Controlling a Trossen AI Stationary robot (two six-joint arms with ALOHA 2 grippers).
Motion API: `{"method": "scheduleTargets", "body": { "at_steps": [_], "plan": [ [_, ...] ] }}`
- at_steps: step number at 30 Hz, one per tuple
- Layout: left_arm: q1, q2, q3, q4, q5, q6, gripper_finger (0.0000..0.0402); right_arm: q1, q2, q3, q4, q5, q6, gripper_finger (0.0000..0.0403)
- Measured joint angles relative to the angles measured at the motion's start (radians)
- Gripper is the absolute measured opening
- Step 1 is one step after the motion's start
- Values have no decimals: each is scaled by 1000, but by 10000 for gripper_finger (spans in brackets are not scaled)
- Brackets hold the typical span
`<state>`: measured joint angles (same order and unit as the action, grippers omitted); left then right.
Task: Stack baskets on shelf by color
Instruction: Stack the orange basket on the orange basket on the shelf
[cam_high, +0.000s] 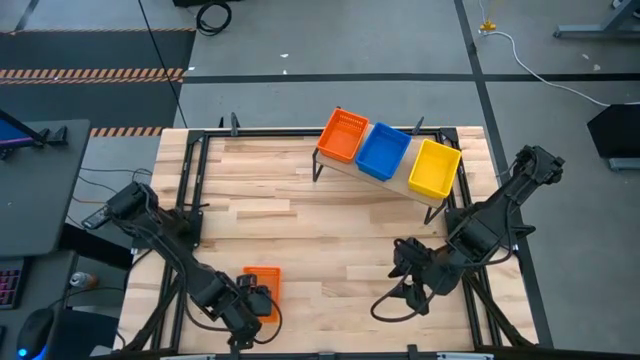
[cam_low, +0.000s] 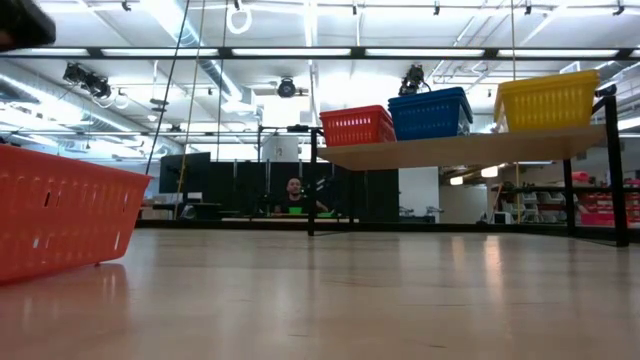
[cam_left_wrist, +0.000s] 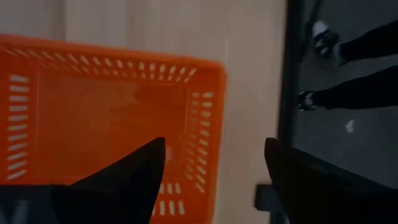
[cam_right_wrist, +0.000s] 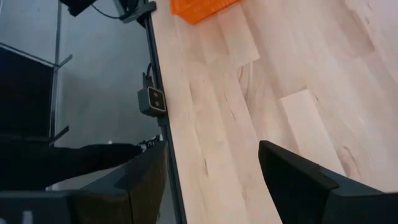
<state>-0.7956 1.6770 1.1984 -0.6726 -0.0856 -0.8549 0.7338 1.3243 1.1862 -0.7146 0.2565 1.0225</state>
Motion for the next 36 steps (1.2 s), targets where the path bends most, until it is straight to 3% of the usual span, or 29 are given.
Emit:
{"method": "scheduleTargets", "body": {
  "at_steps": [22, 27, 36],
  "plan": [
    [21, 191, -1, 3, -2, 10, 270, -4, 0, 0, 2, 122, 52, 255],
    [54, 191, 0, 10, -8, 31, 214, -4, 0, 0, 3, 147, 82, 255],
    [117, 191, 0, 25, 11, 46, 47, -3, 0, 0, 3, 144, 86, 255]
  ]
}}
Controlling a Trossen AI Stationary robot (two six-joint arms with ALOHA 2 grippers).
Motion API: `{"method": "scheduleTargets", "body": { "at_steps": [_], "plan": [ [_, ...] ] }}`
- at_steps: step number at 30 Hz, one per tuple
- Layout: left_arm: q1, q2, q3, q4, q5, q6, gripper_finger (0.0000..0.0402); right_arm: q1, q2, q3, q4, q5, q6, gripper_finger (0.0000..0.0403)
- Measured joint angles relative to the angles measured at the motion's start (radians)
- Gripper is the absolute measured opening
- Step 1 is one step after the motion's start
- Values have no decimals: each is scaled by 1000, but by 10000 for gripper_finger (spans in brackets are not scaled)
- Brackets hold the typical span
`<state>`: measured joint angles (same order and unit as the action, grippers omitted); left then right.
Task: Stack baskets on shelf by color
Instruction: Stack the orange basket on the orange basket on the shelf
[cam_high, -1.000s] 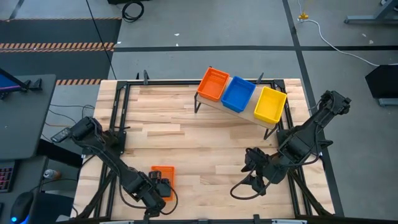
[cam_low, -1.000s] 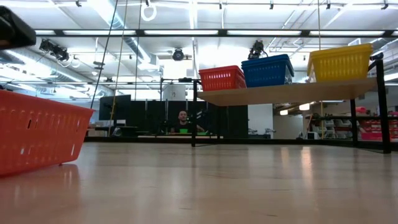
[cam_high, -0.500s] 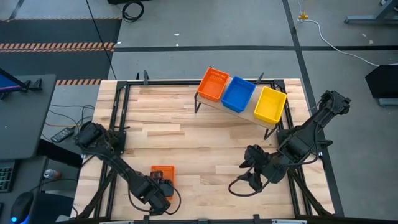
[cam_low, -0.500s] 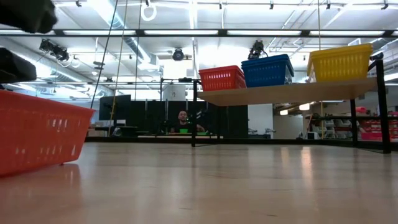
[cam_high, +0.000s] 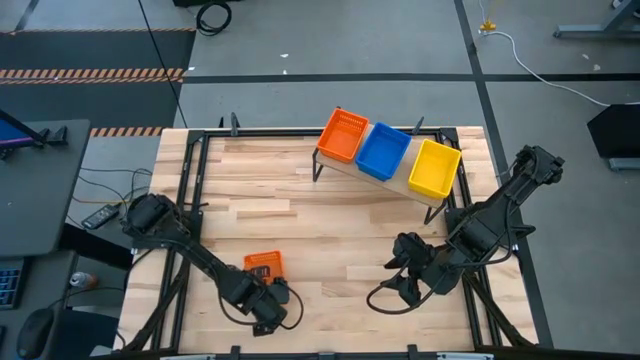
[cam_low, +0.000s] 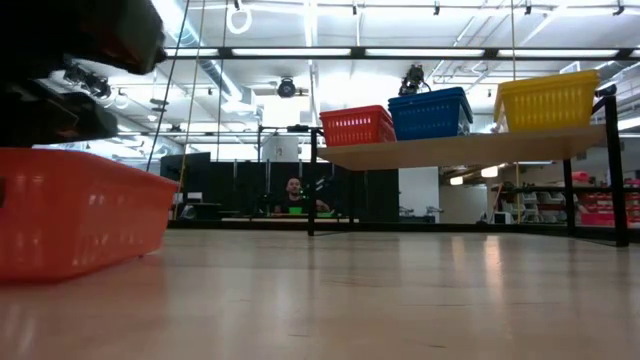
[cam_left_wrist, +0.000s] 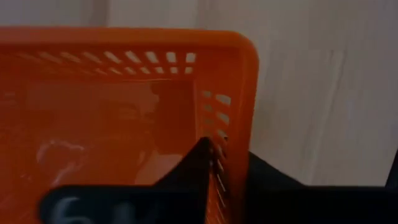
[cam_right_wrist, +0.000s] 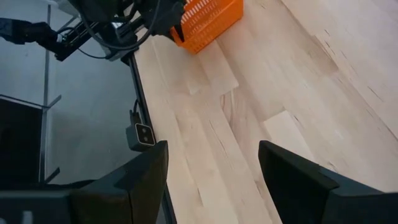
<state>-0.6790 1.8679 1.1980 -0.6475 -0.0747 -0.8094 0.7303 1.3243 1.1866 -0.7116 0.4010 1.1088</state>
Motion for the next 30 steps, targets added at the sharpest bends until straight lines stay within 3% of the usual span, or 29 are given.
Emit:
{"method": "scheduleTargets", "body": {
  "at_steps": [3, 11, 19, 27, 30],
  "plan": [
    [21, -2, 1, 1, 12, 17, 11, 0, 0, 0, 0, -1, 0, 255],
    [61, -2, 34, -17, 24, 113, 5, 0, 0, 0, 0, -1, 18, 255],
    [120, 0, 206, -199, 25, 329, 3, 0, 0, 0, 0, -1, 18, 255],
    [203, 0, 460, -479, -165, 561, 2, 0, 0, 0, -2, 18, 18, 255],
    [254, 0, 520, -498, -220, 645, 2, 0, 0, 0, -3, 64, 27, 255]
  ]
}}
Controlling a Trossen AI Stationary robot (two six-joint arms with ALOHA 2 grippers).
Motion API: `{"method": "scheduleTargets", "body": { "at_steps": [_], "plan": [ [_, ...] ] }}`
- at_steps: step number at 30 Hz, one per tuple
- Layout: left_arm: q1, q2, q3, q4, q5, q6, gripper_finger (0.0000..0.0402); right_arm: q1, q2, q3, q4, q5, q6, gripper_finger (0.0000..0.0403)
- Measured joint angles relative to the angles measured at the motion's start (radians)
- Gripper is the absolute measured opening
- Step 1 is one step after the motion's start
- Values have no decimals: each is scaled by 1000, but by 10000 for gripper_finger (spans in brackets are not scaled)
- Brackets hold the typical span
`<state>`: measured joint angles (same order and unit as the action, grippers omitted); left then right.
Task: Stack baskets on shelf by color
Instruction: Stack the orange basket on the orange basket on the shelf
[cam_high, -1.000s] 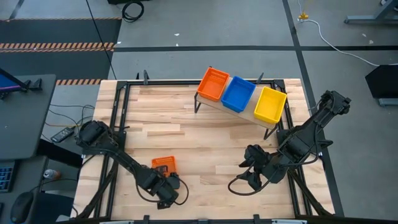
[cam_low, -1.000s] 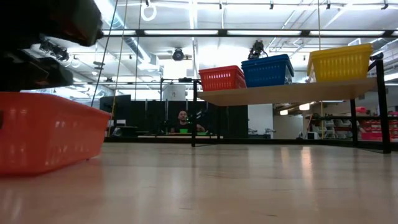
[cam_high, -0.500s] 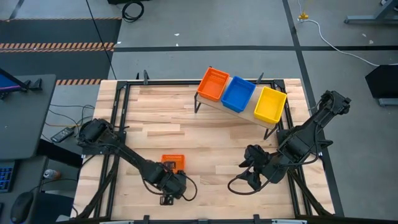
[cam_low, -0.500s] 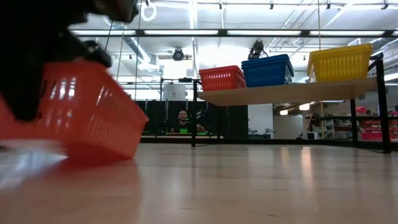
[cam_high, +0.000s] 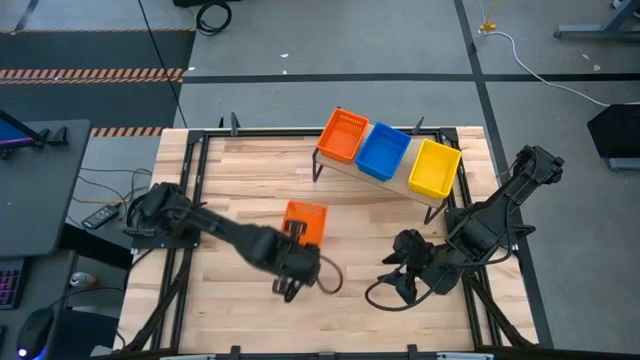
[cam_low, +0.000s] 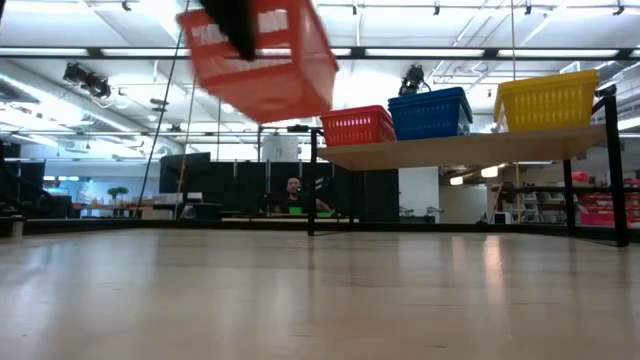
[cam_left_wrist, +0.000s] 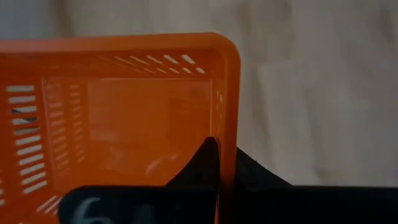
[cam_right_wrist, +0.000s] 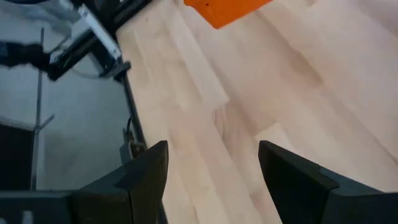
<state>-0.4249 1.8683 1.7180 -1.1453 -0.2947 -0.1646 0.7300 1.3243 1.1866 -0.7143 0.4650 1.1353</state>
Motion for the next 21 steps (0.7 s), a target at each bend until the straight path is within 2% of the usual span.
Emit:
{"method": "scheduleTargets", "body": {
  "at_steps": [3, 7, 14, 17, 21],
  "plan": [
    [54, 0, 24, 21, -27, 47, 3, -1, 0, 0, 0, 46, 23, 255],
    [125, 0, 64, 14, -63, 115, 4, -13, 0, 0, -3, 29, 23, 255],
    [236, 0, 234, 1, -118, 296, 4, -14, 0, 0, -49, 17, 24, 255],
    [281, -1, 277, 34, -117, 436, 5, -24, 0, 0, -68, 30, 22, 255],
    [347, -2, 305, 86, -117, 713, 5, -53, 0, 0, -73, 39, 6, 255]
  ]
}}
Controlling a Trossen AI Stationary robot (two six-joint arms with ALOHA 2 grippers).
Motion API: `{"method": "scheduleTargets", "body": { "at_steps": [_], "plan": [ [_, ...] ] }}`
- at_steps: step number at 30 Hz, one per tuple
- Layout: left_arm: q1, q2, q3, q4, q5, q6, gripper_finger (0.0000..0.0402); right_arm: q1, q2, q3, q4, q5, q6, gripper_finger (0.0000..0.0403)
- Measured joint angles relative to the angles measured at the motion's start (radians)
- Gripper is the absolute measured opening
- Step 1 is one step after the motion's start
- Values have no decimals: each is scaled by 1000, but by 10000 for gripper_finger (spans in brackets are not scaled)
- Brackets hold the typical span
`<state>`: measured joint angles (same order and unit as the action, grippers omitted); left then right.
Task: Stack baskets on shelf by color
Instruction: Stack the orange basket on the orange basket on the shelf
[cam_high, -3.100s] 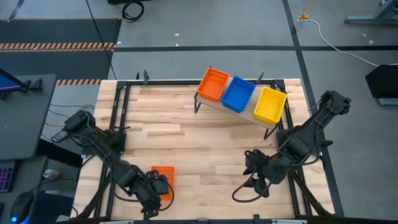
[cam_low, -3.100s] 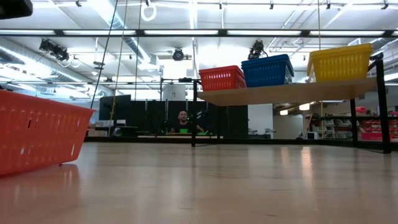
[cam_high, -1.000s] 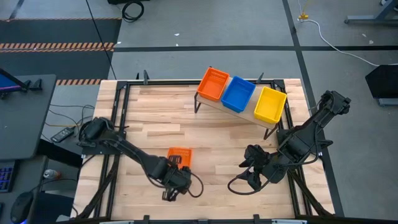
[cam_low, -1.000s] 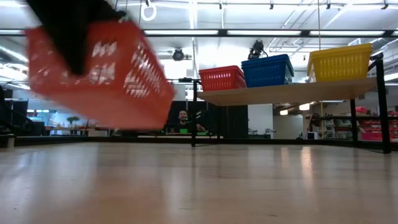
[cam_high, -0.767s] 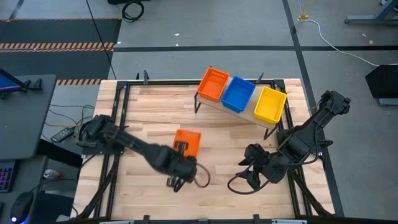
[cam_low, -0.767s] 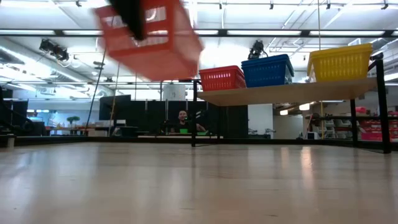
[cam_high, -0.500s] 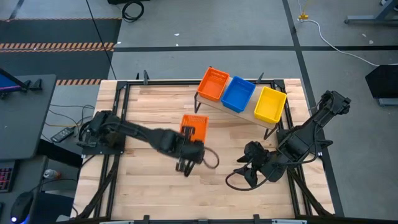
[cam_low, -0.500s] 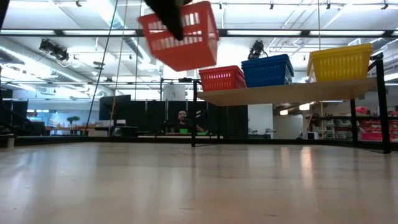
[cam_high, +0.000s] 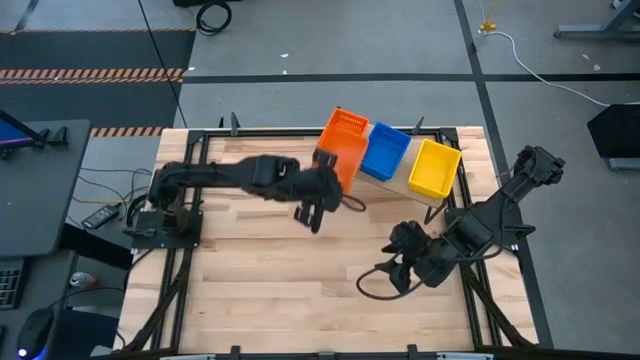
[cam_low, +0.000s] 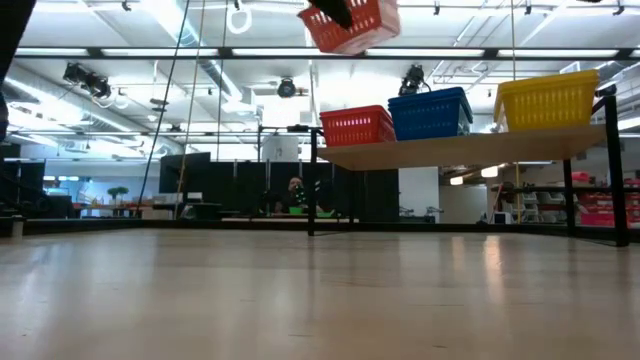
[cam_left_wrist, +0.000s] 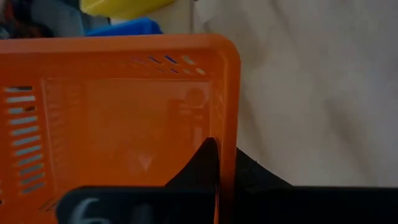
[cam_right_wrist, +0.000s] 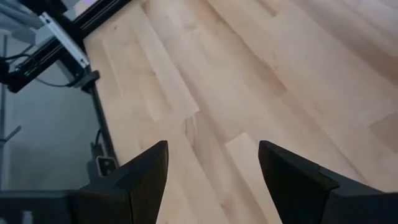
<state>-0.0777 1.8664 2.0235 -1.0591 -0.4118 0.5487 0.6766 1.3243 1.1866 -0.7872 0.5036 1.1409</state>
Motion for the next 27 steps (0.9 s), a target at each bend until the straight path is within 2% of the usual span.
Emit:
{"method": "scheduleTargets", "body": {
  "at_steps": [3, 8, 12, 17, 22, 24, 27],
  "plan": [
    [62, 0, 0, 29, 7, 110, 5, -25, 0, 0, 0, 1, -8, 255],
    [178, 0, 0, 46, 111, 126, 5, -62, 0, 0, 3, 1, -9, 255],
    [242, 0, 0, 85, 118, 143, 5, -82, 0, 0, 7, 1, -10, 255],
    [295, 0, 0, 155, 150, 227, 5, -105, 0, 0, 7, 1, -10, 255],
    [341, 36, -2, 189, 208, 217, 5, -131, 0, 0, 7, -3, -17, 255],
    [361, 52, -1, 199, 267, 217, 6, -142, 0, 0, 5, -31, -39, 255],
    [368, 81, -2, 222, 281, 216, 6, -153, 0, 0, 1, -94, -46, 255]
  ]
}}
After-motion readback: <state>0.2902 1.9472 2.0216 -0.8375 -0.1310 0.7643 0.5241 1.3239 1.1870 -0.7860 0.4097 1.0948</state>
